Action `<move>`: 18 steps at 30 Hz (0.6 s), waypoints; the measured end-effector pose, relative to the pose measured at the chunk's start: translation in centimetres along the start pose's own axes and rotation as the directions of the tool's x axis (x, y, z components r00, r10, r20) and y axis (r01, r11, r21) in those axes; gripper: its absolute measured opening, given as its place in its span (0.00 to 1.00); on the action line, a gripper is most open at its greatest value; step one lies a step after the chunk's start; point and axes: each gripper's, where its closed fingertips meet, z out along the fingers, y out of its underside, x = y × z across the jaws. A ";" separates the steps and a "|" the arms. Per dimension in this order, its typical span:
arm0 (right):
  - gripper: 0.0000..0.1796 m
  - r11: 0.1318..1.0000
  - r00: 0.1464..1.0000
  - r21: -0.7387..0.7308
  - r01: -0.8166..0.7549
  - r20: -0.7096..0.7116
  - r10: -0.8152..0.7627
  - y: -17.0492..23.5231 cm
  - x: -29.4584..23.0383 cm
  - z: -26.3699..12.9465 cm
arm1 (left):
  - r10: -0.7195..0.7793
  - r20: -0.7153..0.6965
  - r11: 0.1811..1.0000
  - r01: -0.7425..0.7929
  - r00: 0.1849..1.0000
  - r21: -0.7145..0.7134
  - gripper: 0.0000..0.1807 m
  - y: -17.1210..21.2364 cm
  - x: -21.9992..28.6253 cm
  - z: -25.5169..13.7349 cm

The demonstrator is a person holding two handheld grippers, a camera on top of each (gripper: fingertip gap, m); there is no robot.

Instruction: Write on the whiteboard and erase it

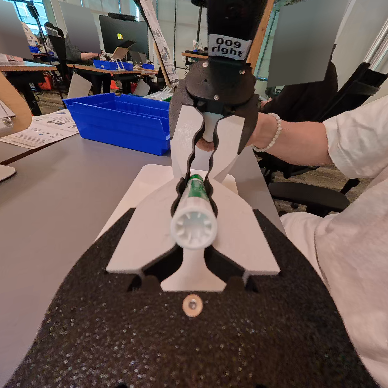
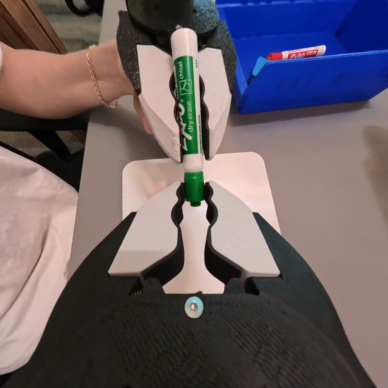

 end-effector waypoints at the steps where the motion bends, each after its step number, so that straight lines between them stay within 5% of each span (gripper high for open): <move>1: 0.11 1.000 1.000 -0.028 0.012 -0.021 -0.013 0.2 0.1 0.1 | -0.011 -0.005 1.000 0.011 1.000 0.000 0.10 0.2 0.0 0.0; 10: 0.11 0.999 0.996 -0.030 0.030 -0.080 -0.032 0.1 0.7 -0.3 | -0.072 0.012 0.996 0.071 0.997 0.049 0.10 -0.2 -0.5 0.2; 14: 0.11 0.983 0.963 -0.128 0.133 -0.217 -0.159 0.4 1.5 -0.5 | -0.157 0.020 0.985 0.155 0.987 0.077 0.10 -0.2 -1.0 0.3; 18: 0.11 0.996 0.990 -0.084 0.030 -0.132 -0.041 1.4 1.2 -0.1 | -0.107 0.051 0.994 0.106 0.993 0.029 0.10 0.4 -1.1 0.7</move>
